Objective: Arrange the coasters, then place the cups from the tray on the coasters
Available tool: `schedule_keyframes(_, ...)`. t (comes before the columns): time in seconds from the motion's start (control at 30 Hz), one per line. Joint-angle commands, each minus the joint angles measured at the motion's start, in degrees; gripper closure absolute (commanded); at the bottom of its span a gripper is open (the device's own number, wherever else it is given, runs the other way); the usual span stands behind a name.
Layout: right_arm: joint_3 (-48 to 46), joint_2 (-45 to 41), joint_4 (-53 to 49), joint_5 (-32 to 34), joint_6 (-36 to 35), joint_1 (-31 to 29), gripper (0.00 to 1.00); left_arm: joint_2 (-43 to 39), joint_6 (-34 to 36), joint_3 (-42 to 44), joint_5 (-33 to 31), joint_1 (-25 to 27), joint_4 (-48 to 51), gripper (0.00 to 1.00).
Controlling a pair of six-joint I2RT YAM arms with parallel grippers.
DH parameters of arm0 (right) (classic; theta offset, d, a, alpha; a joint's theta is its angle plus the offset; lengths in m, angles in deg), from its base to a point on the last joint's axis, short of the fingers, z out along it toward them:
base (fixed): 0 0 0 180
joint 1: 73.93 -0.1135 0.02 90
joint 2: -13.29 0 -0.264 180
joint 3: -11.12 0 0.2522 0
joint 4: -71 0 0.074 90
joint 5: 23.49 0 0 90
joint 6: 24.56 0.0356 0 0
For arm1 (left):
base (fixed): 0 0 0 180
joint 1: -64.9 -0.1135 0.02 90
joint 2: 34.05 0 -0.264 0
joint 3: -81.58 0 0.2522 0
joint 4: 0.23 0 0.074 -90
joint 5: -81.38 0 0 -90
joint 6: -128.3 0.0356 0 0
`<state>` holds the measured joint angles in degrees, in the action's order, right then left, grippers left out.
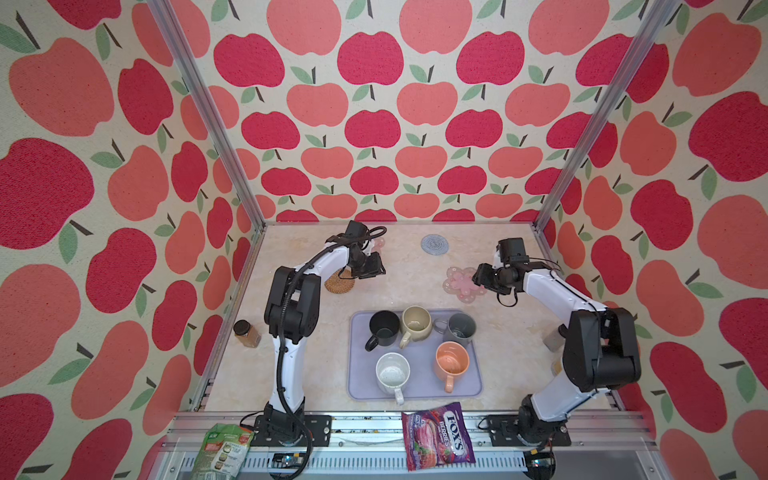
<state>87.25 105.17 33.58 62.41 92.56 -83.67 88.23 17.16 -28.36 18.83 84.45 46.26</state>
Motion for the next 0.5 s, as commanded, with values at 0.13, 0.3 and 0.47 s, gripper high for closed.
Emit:
schedule_keyframes(0.13, -9.1, -7.1, 0.6, 1.0, 3.3, 2.4, 0.37, 1.9, -2.2, -2.5, 2.8, 0.0, -3.0, 0.57)
schedule_keyframes(0.3, -13.9, -8.3, 6.1, -1.9, 6.5, 5.1, 0.34, 1.1, -2.4, -2.8, 1.7, 0.1, -2.2, 0.57)
schedule_keyframes(0.47, -13.8, -3.9, 10.6, -4.3, 9.7, 5.3, 0.34, -0.9, -1.0, -1.2, -1.1, 0.0, -0.4, 0.57)
